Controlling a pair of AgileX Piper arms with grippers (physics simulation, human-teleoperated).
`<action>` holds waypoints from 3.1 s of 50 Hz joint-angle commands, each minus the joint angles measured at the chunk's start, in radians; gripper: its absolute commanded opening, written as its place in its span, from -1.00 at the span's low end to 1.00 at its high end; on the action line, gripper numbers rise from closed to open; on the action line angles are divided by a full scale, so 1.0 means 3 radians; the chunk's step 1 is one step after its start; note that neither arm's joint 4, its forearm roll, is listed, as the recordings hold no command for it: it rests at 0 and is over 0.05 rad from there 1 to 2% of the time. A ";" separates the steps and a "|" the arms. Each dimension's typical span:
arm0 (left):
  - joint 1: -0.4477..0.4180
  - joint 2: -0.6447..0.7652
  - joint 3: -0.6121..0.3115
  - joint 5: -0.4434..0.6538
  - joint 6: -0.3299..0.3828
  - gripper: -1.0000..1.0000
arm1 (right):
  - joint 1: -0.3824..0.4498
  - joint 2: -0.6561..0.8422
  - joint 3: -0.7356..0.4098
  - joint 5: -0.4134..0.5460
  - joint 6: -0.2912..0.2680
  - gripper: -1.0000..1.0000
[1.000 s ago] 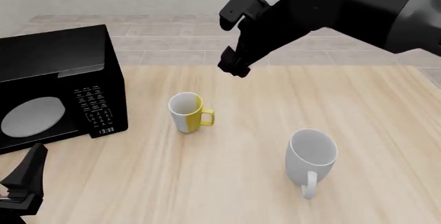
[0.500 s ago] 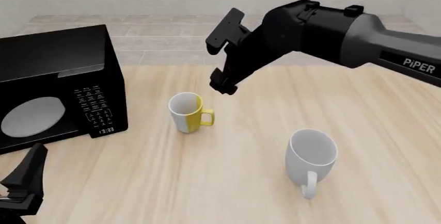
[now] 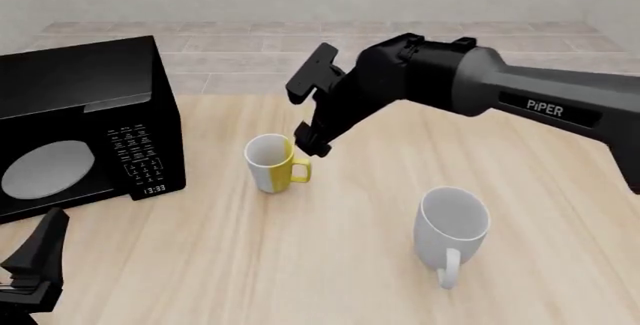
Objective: Put the yellow and white mug to the front of the white mug.
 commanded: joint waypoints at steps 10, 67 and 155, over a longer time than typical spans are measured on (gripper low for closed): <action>0.0008 0.0000 0.0004 -0.0005 0.0001 1.00 | 0.0010 0.0276 0.0021 -0.0172 0.0070 1.00; 0.0009 -0.0002 0.0004 -0.0004 0.0002 1.00 | 0.0005 0.0815 -0.0187 -0.0293 0.0133 1.00; 0.0008 0.0000 0.0004 -0.0005 0.0001 1.00 | -0.0224 -0.0249 0.0244 -0.0007 0.0207 -1.00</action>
